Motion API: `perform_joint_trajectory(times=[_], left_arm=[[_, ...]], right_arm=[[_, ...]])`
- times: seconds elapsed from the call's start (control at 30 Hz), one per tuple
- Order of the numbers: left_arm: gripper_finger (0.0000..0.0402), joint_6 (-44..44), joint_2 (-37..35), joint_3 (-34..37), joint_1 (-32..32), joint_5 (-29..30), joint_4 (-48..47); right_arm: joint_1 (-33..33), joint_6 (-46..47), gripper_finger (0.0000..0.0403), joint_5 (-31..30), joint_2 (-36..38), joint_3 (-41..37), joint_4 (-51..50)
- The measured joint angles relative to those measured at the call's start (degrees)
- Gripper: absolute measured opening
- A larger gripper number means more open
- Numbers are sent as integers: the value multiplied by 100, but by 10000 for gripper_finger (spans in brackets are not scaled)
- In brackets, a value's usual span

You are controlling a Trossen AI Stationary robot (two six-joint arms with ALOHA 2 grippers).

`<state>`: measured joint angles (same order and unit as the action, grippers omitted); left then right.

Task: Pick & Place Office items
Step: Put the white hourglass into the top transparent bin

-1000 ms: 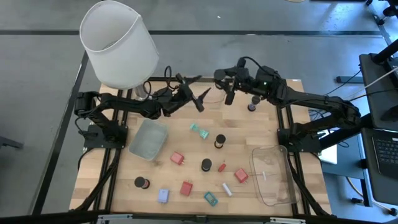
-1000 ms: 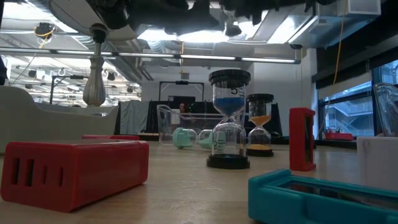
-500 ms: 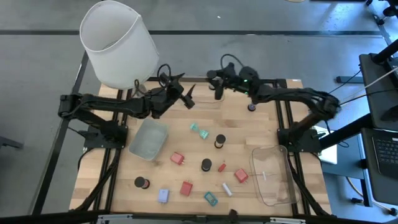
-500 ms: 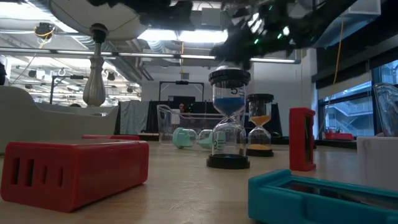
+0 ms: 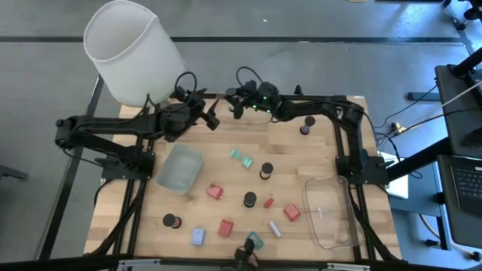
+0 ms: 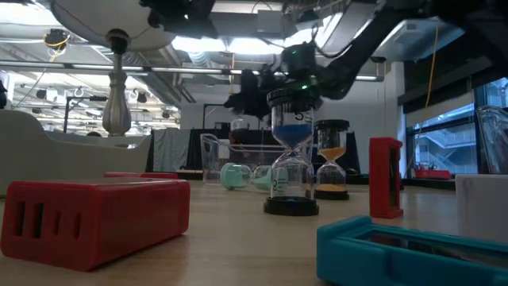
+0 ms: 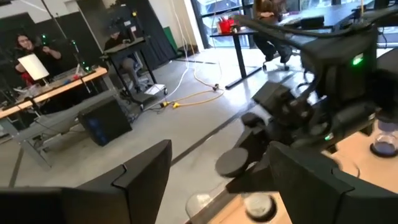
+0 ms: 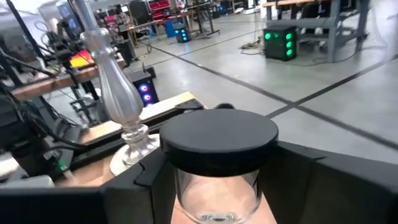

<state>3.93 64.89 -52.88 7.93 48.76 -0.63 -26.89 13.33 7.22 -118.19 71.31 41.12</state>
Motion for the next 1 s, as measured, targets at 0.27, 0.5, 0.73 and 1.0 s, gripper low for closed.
perform_joint_trajectory(times=[0.27, 0.5, 0.73, 1.0], left_arm=[[243, -193, -117, 0, 4, -1, -695], [224, -204, -117, 2, 4, -251, -351], [209, -274, -121, 0, 1, -2726, -10], [200, -281, -121, 2, -257, -4210, 287]], right_arm=[[22, 265, 171, -390, -558, 452, -41], [26, 231, 194, -575, -558, 400, -40], [38, 259, 171, -638, -558, 397, -39], [212, 519, 197, -1514, -556, 391, -129]])
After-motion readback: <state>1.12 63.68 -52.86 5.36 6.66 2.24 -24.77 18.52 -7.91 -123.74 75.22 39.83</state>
